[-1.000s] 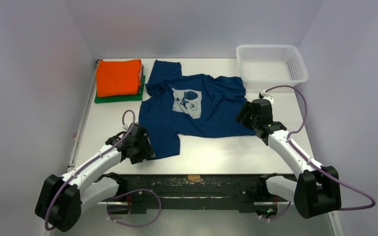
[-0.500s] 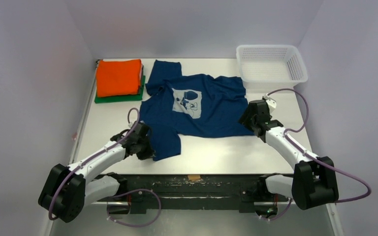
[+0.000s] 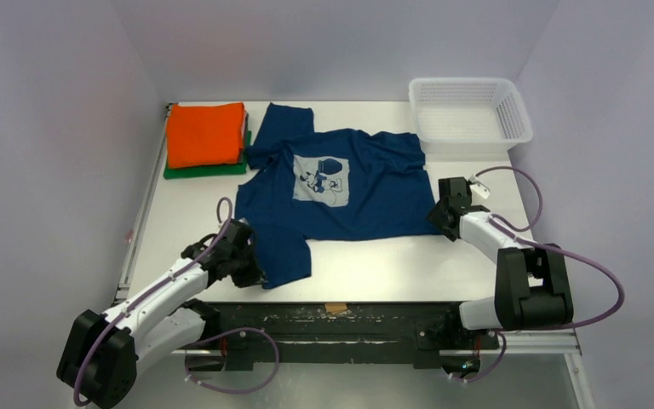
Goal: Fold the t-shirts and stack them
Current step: Grab the side of the flattened tshirt closest away from the robot with both arms
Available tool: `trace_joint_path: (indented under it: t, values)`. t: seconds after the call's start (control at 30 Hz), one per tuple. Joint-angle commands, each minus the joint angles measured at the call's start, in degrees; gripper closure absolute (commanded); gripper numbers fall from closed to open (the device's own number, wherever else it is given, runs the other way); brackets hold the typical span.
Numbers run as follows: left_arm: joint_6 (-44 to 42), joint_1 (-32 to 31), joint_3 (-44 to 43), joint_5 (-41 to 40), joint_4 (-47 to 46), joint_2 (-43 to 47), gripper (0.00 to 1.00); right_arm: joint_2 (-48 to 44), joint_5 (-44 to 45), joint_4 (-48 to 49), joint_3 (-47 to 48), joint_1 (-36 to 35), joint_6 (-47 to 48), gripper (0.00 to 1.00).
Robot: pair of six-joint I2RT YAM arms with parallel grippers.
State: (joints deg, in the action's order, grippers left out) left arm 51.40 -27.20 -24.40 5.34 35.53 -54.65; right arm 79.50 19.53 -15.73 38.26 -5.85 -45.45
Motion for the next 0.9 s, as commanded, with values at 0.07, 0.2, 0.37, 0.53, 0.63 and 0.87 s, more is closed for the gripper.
trace_joint_path:
  t: [0.07, 0.2, 0.37, 0.53, 0.63, 0.87]
  values:
    - [-1.0, -0.4, 0.4, 2.8, 1.3, 1.3, 1.00, -0.4, -1.2, 1.1, -1.7, 0.8, -1.9, 0.54]
    - [-0.8, -0.4, 0.5, 3.1, 1.4, 2.1, 1.00, -1.4, -2.9, 1.1, -3.4, 0.8, -1.9, 0.58]
    - [-0.7, -0.4, 0.3, 3.1, 2.0, 3.5, 1.00, -1.9, -4.5, 1.7, -4.1, 0.8, -1.4, 0.74]
    - [-0.1, -0.4, 0.7, 3.5, 4.4, 6.2, 1.00, -5.8, -5.7, -1.9, -3.4, 0.8, -0.4, 1.00]
    - [0.3, -0.4, 1.1, 4.3, 6.8, 9.5, 1.00, -13.2, -3.0, -7.6, -4.2, 0.8, -0.6, 1.00]
    - [0.3, -0.9, 1.9, 10.4, 11.5, 16.7, 1.00, -32.0, -0.8, -23.1, -6.9, 0.7, -2.2, 1.00]
